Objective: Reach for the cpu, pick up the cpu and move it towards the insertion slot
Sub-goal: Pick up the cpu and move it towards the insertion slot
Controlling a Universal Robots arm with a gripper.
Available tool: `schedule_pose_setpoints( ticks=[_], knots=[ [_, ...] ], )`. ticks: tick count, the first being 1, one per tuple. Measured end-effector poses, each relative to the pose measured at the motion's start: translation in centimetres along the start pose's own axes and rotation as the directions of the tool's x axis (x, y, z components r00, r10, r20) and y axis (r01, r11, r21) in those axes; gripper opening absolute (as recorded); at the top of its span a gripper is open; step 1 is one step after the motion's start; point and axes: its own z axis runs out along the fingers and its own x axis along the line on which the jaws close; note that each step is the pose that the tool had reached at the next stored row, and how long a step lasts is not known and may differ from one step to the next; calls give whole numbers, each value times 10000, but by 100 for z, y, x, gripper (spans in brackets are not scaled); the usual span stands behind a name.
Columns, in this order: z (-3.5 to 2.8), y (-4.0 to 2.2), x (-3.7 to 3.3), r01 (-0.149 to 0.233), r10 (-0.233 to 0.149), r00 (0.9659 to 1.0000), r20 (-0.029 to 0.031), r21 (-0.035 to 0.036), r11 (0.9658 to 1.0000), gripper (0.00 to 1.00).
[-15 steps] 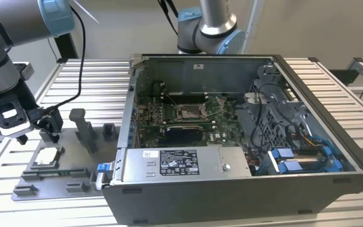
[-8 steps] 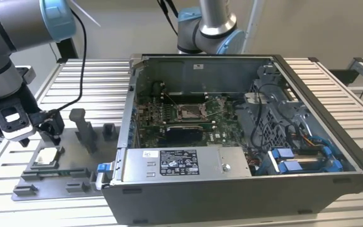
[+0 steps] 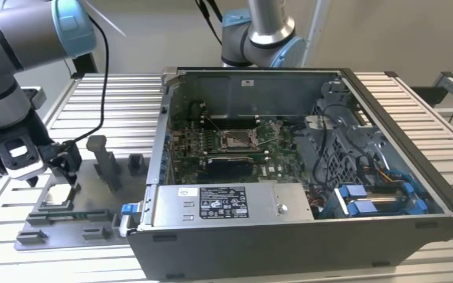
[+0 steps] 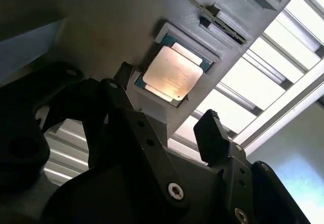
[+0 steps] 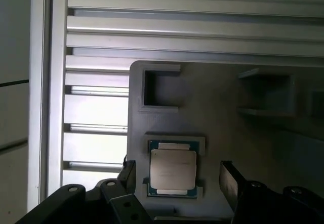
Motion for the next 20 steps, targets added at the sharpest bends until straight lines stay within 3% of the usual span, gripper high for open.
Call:
schedule_pose_setpoints(
  ticks=[10,20],
  knots=[
    [110,-56,12,129,-129,9999,-1,-2,9999,100],
    [210,-68,30,222,-222,9998,-6,-1,9998,100]
  ],
)
